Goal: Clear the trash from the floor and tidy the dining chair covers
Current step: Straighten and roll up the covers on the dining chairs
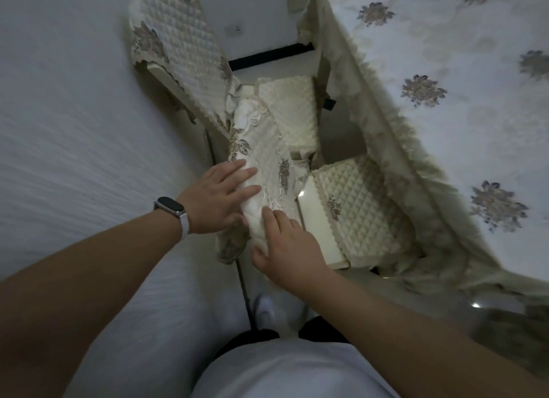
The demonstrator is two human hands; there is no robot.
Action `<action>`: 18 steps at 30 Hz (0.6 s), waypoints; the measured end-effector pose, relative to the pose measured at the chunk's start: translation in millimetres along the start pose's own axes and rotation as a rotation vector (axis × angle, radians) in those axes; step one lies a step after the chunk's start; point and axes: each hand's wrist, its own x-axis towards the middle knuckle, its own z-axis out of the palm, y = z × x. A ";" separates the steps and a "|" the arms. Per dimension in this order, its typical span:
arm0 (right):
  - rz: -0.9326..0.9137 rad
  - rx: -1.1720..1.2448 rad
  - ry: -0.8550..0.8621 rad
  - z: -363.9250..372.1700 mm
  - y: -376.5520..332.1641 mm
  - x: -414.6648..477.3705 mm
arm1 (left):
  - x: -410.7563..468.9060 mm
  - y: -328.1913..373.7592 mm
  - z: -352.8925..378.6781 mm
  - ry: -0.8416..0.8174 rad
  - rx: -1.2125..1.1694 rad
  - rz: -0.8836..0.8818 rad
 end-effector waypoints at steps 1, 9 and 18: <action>0.007 0.010 0.000 0.2 0.3 -0.4 | 1.7 -0.1 2.5 0.025 -0.016 0.006; -0.011 0.054 0.081 -13.2 24.7 -13.2 | 18.5 25.9 10.2 0.169 -0.113 -0.003; 0.106 -0.010 0.110 -35.3 78.8 -39.4 | 72.2 72.3 31.7 0.268 -0.214 -0.002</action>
